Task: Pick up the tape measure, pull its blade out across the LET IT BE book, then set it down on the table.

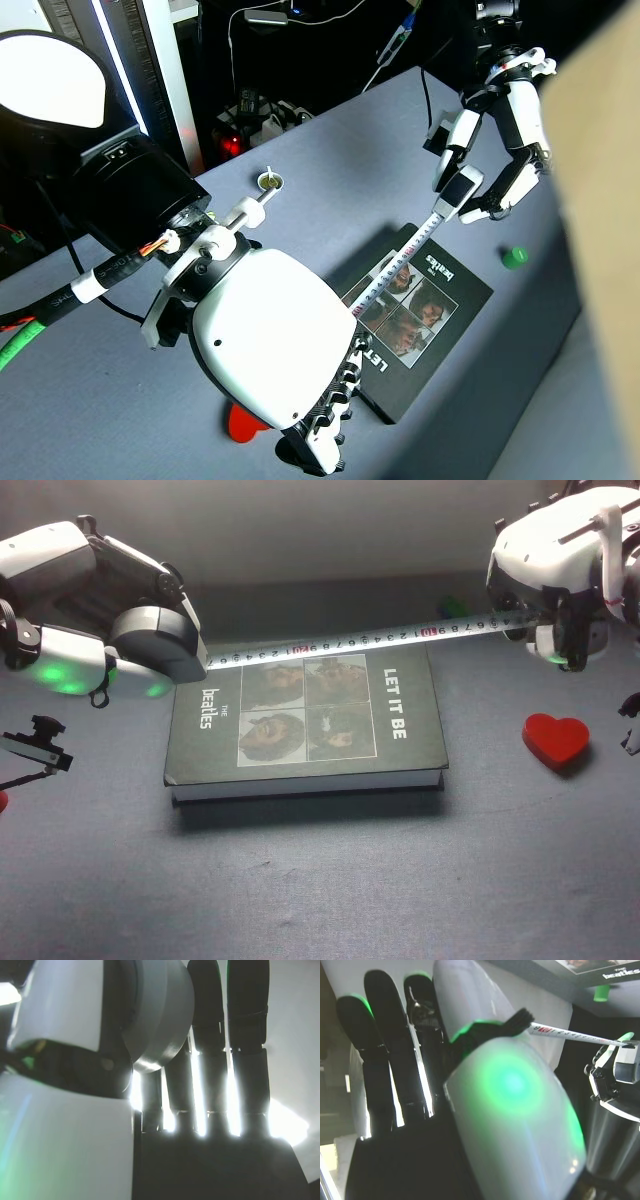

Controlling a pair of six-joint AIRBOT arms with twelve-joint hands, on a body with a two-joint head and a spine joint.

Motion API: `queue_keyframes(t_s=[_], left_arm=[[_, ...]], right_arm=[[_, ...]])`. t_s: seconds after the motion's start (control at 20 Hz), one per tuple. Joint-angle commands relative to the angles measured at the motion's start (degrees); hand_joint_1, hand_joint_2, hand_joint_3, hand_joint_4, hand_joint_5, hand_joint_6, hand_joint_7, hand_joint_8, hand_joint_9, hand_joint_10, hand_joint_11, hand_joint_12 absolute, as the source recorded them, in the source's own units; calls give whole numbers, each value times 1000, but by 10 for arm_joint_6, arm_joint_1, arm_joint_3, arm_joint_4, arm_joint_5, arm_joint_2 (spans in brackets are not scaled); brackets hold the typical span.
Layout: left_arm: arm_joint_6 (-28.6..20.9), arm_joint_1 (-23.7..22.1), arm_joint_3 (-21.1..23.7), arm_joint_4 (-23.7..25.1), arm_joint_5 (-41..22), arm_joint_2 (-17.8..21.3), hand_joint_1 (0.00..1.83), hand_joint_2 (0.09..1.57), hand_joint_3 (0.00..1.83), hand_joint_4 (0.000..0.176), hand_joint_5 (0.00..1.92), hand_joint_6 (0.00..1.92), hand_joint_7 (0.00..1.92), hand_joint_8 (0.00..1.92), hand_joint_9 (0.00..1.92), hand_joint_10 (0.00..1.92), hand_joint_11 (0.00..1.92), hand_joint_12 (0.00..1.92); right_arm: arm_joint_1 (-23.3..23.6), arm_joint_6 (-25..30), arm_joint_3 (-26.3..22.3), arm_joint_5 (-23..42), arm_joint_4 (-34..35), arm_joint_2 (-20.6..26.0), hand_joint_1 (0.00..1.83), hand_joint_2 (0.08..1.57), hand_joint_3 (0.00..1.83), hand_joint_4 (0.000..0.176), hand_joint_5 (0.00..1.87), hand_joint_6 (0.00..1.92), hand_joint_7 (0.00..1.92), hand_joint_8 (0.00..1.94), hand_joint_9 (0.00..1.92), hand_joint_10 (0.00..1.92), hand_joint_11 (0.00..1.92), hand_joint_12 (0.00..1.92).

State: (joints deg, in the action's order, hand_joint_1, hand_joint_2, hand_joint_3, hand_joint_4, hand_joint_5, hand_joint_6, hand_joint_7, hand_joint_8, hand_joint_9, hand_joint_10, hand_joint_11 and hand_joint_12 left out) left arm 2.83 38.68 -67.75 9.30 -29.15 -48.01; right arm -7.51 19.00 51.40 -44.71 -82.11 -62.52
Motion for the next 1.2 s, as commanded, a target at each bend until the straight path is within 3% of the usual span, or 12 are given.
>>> queue_keyframes(t_s=[0.0, 0.05, 0.1, 0.15, 0.2, 0.45, 0.55, 0.7, 0.8, 0.85, 1.0, 1.15], left_arm=[[-1, -5, -5, -10, -58, 3, 1395, 1045, 0, 0, 962, 876, 1245, 461, 1119, 904, 1081, 719], [-1, -5, -5, -10, -58, 3, 1396, 1045, 0, 0, 965, 877, 1244, 461, 1119, 905, 1073, 716], [-1, -5, -4, -9, -58, 3, 1396, 1045, 0, 0, 969, 880, 1249, 455, 1112, 910, 1065, 713], [-1, -5, -4, -9, -58, 3, 1395, 1044, 0, 0, 973, 879, 1257, 452, 1101, 914, 1062, 712], [-1, -5, -4, -9, -59, 3, 1396, 1044, 0, 0, 975, 867, 1260, 455, 1101, 913, 1066, 714], [-1, -4, -4, -8, -60, 3, 1396, 1040, 0, 0, 989, 859, 1272, 407, 1109, 912, 1072, 718], [-1, 0, -4, -7, -62, 3, 1397, 1039, 0, 0, 1000, 850, 1275, 398, 1110, 910, 1070, 717], [-1, 2, -5, -4, -67, 3, 1397, 1036, 0, 0, 1006, 848, 1288, 367, 1116, 898, 1066, 721], [-1, 2, -5, -4, -68, 3, 1397, 1035, 0, 0, 1005, 849, 1292, 357, 1119, 895, 1065, 723], [-1, 2, -5, -4, -68, 3, 1397, 1035, 0, 0, 1005, 849, 1292, 357, 1119, 895, 1065, 723], [-1, 2, -5, -4, -68, 3, 1397, 1036, 0, 0, 1006, 854, 1291, 347, 1119, 899, 1066, 723], [-1, 14, -9, -3, -78, 3, 1397, 1035, 0, 0, 1005, 844, 1291, 350, 1124, 896, 1065, 724]], right_arm=[[1, -10, 3, -30, -49, 6, 1187, 1203, 0, 0, 745, 1234, 890, 1241, 734, 986, 543, 1359], [1, -10, 4, -30, -49, 6, 1171, 1230, 4, 0, 659, 1339, 865, 1295, 665, 874, 453, 1316], [1, -9, 4, -30, -49, 6, 971, 1196, 0, 0, 518, 658, 599, 703, 497, 680, 279, 1235], [1, -9, 4, -31, -49, 6, 869, 1188, 0, 0, 490, 280, 507, 326, 409, 453, 132, 1143], [0, -9, 4, -31, -49, 6, 739, 1183, 0, 0, 461, 31, 459, 50, 370, 161, 8, 1001], [-5, -10, 3, -29, -49, 4, 689, 1145, 0, 0, 442, 0, 458, 3, 393, 46, 0, 899], [-8, -14, -6, -28, -49, 4, 645, 1139, 0, 0, 406, 0, 385, 0, 342, 8, 0, 769], [-7, -19, -27, -26, -49, 12, 611, 1097, 0, 0, 375, 0, 362, 0, 338, 3, 0, 779], [-6, -22, -45, -19, -49, 21, 358, 1075, 0, 0, 232, 0, 226, 0, 210, 0, 0, 645], [-6, -25, -52, -17, -49, 24, 358, 1075, 0, 0, 232, 0, 226, 0, 210, 0, 0, 645], [-7, -28, -71, -18, -48, 32, 18, 1104, 12, 0, 157, 0, 213, 0, 201, 0, 0, 562], [12, -21, -91, -18, -46, 43, 0, 1099, 3, 0, 135, 2, 177, 0, 165, 0, 0, 497]])
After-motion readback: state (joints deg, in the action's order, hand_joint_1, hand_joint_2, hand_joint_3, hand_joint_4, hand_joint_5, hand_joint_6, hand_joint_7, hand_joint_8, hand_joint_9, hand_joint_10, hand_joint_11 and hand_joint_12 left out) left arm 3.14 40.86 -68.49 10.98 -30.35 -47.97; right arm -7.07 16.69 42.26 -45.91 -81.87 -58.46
